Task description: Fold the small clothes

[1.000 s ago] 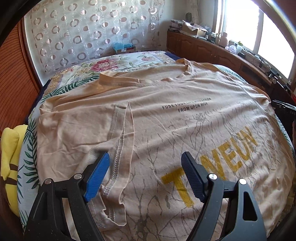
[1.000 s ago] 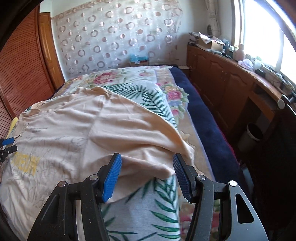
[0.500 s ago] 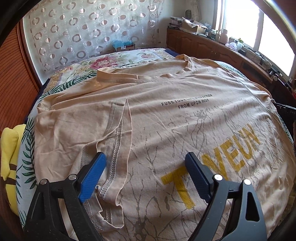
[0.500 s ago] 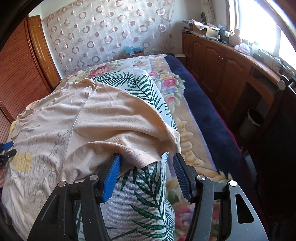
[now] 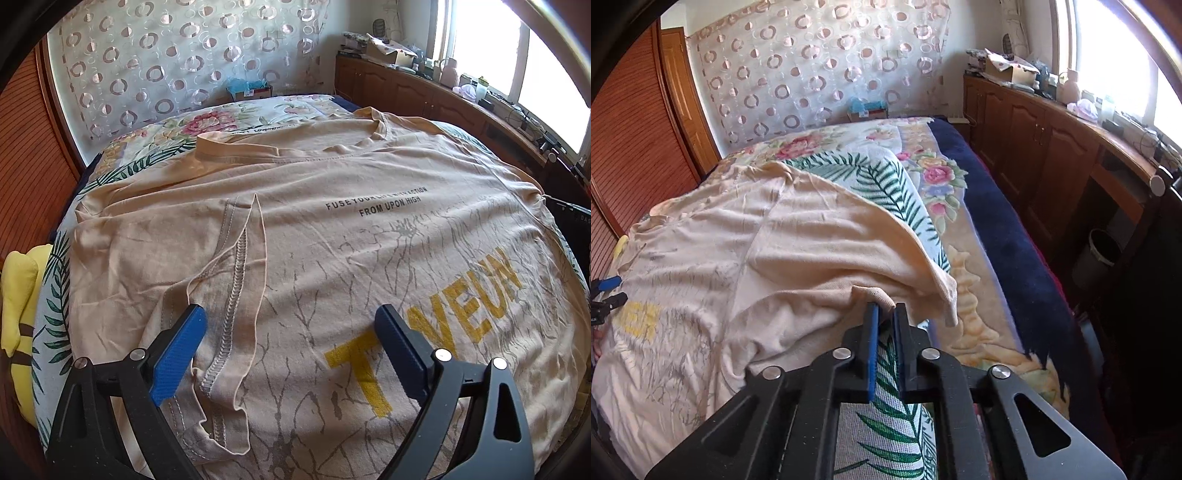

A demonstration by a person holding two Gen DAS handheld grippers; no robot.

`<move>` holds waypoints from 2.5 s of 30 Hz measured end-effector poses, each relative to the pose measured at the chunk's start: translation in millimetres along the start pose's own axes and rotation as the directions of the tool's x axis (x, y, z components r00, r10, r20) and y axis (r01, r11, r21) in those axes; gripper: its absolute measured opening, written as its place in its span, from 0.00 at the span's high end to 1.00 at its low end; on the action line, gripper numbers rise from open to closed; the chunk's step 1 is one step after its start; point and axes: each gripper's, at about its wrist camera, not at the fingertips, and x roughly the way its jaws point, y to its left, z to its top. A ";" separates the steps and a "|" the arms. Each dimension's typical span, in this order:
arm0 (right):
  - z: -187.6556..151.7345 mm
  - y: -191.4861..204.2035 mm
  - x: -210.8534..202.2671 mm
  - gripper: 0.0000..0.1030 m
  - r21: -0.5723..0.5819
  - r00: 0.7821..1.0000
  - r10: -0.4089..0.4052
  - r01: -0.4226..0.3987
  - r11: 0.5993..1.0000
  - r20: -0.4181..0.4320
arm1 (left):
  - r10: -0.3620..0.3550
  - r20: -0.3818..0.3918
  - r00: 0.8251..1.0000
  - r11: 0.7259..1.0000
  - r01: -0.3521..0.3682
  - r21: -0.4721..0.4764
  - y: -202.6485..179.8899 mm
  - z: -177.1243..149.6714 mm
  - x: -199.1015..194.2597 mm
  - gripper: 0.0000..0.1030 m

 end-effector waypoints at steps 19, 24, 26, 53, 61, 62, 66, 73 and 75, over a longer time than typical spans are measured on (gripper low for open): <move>35.4 97.9 -18.9 0.99 -0.222 0.965 0.235 -0.205 0.953 0.119 | -0.017 -0.016 1.000 1.000 0.018 0.022 -3.1 -1.2 1.9 0.00; 31.3 141.6 5.9 0.99 -0.289 0.949 0.313 -0.289 0.913 0.041 | -0.018 -0.016 1.000 1.000 0.018 0.022 -3.1 -1.1 1.9 0.00; 31.9 151.5 16.1 0.99 -0.300 0.946 0.323 -0.303 0.905 0.018 | -0.018 -0.016 1.000 1.000 0.018 0.021 -3.1 -0.9 2.1 0.00; 32.9 115.2 87.7 0.73 -0.257 0.990 0.114 -0.132 0.957 -0.085 | -0.056 0.134 0.989 0.998 0.056 0.001 -10.1 -7.1 -59.3 0.00; 59.6 126.8 71.8 0.97 -0.274 0.986 0.166 -0.165 0.948 -0.017 | -0.026 0.135 0.990 0.999 0.031 -0.037 0.3 -14.6 -60.2 0.00; 62.7 130.6 70.8 0.97 -0.288 0.983 0.181 -0.178 0.941 -0.019 | -0.027 0.137 0.990 0.999 0.034 -0.043 1.6 -15.0 -60.3 0.00; 85.0 155.7 67.7 0.97 -0.321 0.971 0.236 -0.235 0.917 -0.037 | -0.025 0.139 0.990 0.998 0.032 -0.052 5.2 -17.2 -62.7 0.00; 106.7 183.8 63.0 0.97 -0.280 0.910 0.414 -0.399 0.873 -0.009 | -0.024 0.140 0.990 0.997 0.033 -0.063 9.8 -19.1 -64.6 0.00; 102.9 179.7 60.8 0.90 -0.296 0.918 0.397 -0.376 0.878 0.012 | -0.026 0.142 0.990 0.997 0.035 -0.065 10.2 -19.2 -65.0 0.00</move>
